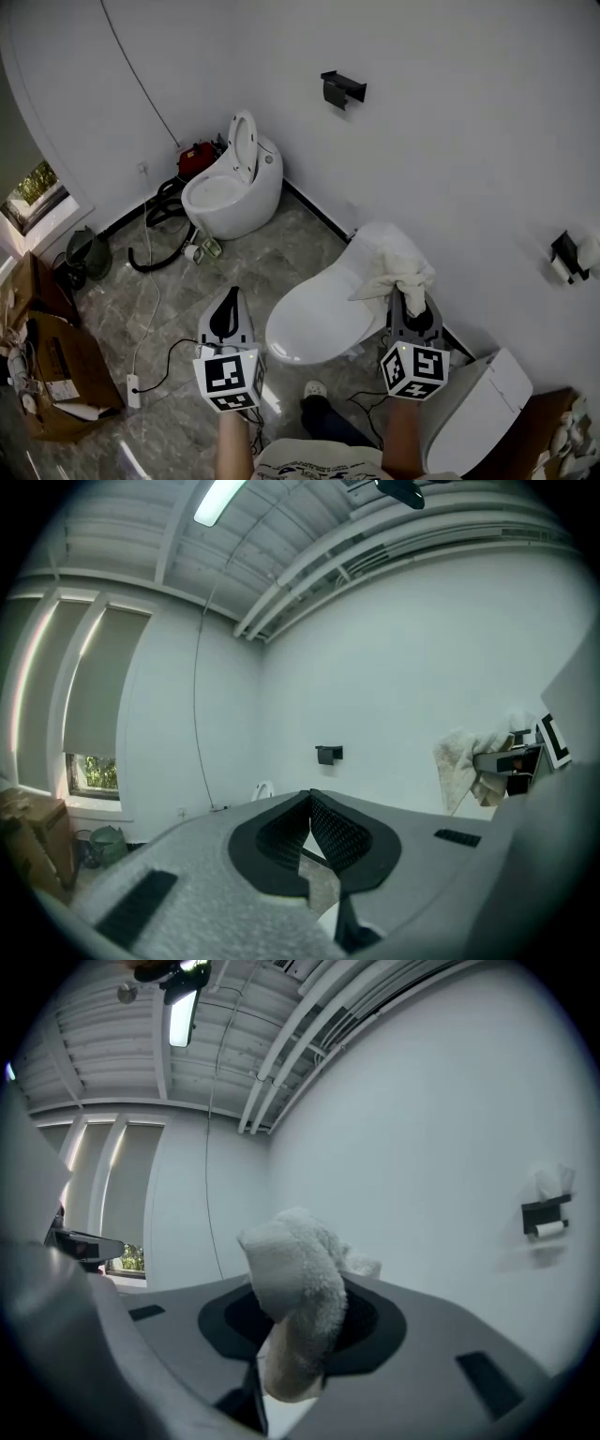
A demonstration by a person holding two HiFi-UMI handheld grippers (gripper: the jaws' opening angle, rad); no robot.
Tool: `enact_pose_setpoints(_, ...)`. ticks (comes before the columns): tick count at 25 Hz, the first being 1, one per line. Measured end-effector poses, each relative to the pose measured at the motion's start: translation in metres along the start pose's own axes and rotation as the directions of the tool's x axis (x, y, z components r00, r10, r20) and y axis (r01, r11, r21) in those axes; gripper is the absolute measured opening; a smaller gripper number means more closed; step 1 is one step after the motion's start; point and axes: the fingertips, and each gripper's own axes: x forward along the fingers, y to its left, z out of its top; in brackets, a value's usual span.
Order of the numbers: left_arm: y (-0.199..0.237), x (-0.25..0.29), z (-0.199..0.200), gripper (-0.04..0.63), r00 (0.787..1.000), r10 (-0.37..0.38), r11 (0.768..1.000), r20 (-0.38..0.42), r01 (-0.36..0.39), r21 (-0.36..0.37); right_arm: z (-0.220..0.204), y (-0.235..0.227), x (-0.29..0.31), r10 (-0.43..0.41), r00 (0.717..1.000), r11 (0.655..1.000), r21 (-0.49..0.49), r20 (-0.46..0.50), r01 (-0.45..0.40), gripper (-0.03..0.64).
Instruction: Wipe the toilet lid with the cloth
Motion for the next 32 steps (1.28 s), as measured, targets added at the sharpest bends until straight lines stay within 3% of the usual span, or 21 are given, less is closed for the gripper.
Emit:
enact_pose_setpoints(12, -0.004, 0.093, -0.026, 0.008, 0.996, 0.037, 0.999, -0.078, -0.038, -0.010, -0.029, -0.020, 0.106, 0.054, 0.996, 0.998, -0.010, -0.075, -0.055, 0.123)
enact_pose_setpoints(32, 0.037, 0.159, -0.125, 0.008, 0.966, 0.032, 0.999, -0.256, -0.041, -0.031, -0.135, 0.013, 0.174, 0.084, 0.959, 0.993, -0.056, -0.270, -0.103, 0.123)
